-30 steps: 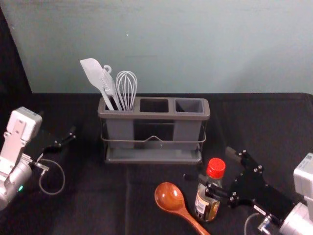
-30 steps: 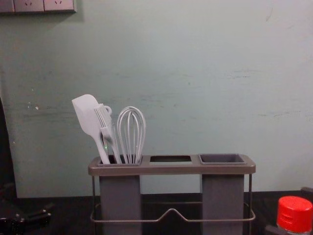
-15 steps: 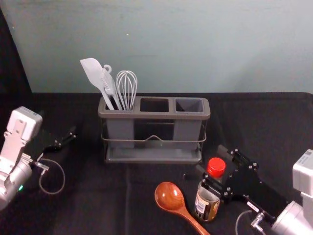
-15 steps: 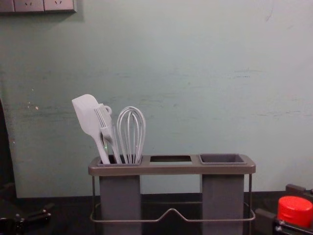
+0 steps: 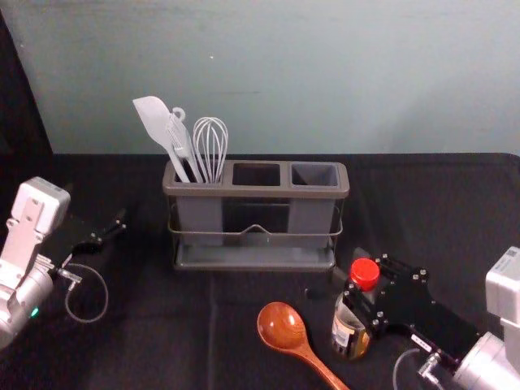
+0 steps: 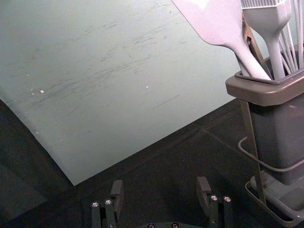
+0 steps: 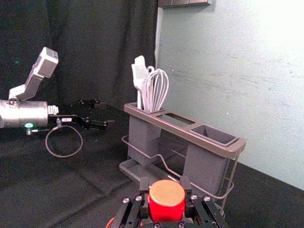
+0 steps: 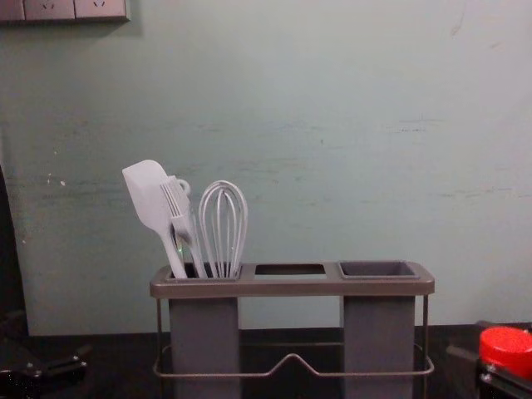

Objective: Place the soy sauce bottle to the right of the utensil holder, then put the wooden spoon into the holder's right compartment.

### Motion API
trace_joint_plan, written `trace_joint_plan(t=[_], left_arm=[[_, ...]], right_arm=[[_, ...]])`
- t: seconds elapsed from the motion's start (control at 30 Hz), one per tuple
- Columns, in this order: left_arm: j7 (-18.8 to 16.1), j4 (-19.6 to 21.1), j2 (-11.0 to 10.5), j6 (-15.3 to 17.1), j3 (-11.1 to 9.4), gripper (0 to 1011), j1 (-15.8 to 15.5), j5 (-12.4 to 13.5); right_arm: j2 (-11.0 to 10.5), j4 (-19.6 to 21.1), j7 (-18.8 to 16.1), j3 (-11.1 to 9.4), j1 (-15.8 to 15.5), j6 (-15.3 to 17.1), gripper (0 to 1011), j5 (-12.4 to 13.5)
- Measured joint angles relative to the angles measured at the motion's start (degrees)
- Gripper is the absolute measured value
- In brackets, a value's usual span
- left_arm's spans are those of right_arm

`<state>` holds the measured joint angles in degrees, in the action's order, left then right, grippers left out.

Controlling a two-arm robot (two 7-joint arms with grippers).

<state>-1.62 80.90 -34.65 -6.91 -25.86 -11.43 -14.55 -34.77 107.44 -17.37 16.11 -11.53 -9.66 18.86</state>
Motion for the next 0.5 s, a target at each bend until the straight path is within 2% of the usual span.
trace_joint_plan(t=[0.23,0.5], left_arm=[[0.00,0.00,0.00,0.00,0.00,1012,0.00,0.00],[0.00,0.00,0.00,0.00,0.00,1012,0.00,0.00]], right_arm=[[-0.21,0.41,-0.10,-2.90,-0.49,0.55,392,-0.38],[0.67,-3.29,-0.19,-5.72,2.37,0.79,390,-0.38]])
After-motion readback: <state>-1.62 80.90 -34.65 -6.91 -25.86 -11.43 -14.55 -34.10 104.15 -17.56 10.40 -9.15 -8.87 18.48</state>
